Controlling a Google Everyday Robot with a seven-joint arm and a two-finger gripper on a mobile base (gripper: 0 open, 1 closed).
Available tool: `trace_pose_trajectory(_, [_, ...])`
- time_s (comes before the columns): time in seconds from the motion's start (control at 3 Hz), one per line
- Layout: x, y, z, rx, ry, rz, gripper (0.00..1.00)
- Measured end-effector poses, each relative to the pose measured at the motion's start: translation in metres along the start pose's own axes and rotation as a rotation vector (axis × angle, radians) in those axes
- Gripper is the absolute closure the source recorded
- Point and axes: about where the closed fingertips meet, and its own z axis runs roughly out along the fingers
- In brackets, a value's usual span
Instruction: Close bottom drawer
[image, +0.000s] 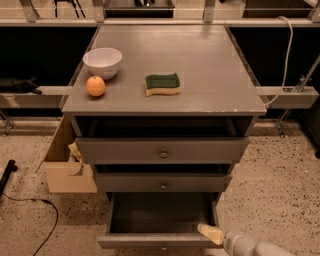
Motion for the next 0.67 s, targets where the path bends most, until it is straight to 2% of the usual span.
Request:
trace_pose_trajectory(0.33, [0.002,-0.004,0.0,0.006,0.004,0.001,0.0])
trace_pose_trajectory(0.67, [0.007,0.019,0.009,-0.063,0.017,-0.063,0.0])
